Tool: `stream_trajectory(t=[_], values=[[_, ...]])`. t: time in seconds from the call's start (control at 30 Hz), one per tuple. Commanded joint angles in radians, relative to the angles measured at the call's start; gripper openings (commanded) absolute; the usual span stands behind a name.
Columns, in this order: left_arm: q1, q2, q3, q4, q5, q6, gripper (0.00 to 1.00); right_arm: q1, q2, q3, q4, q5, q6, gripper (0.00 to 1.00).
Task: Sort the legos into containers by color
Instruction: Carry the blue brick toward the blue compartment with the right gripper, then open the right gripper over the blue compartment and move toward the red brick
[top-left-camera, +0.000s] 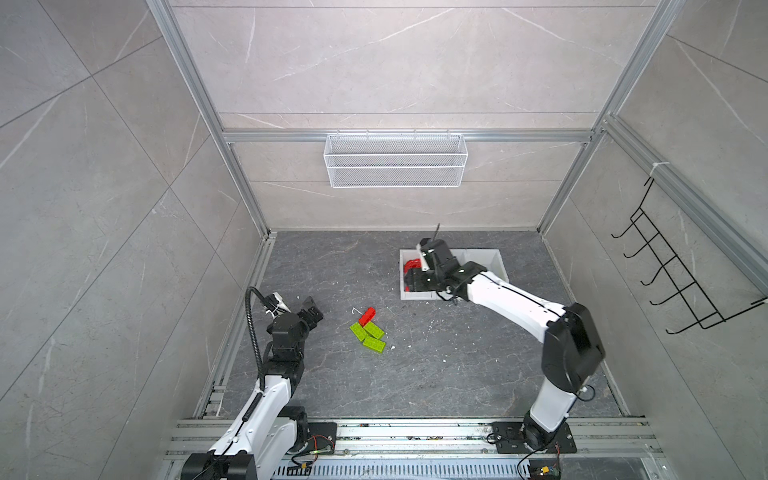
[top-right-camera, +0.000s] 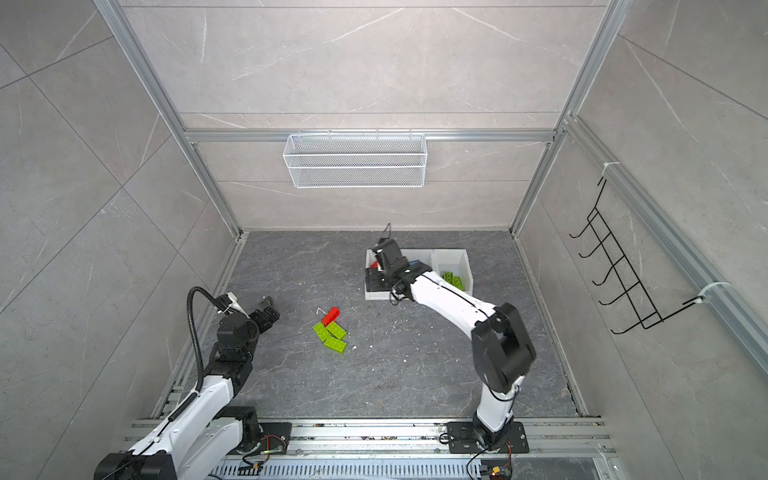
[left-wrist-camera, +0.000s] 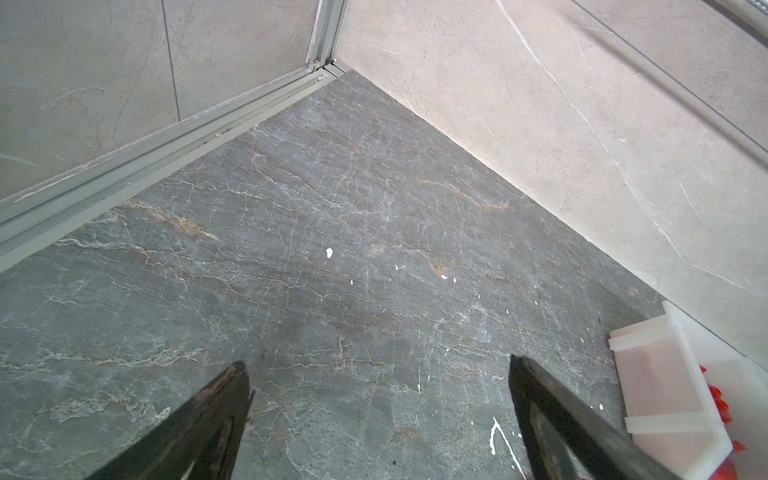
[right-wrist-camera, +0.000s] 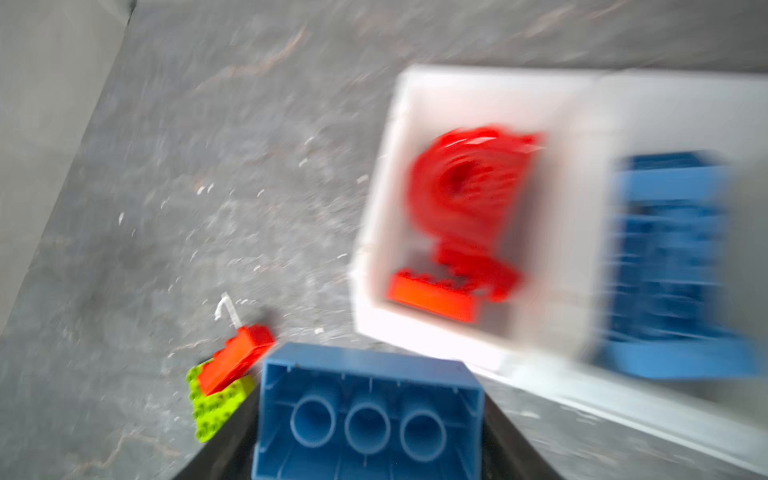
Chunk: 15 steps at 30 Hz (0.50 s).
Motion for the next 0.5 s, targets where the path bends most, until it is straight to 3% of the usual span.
stream_trajectory(t=[0.0,0.17,0.3,0.47], values=[[0.001,0.013,0.017,0.052,0.061,0.031,1.00,-0.095,-0.069,-0.053,-0.005,-0.037,-0.054,0.57],[0.001,0.065,0.024,0.108,0.132,0.046,1.00,-0.222,0.007,-0.014,-0.005,-0.111,-0.093,0.56],[0.000,0.082,0.023,0.126,0.153,0.050,1.00,-0.264,0.117,0.064,0.014,-0.177,-0.082,0.56],[0.001,0.080,0.020,0.137,0.162,0.052,1.00,-0.278,0.217,0.143,0.009,-0.169,-0.078,0.56]])
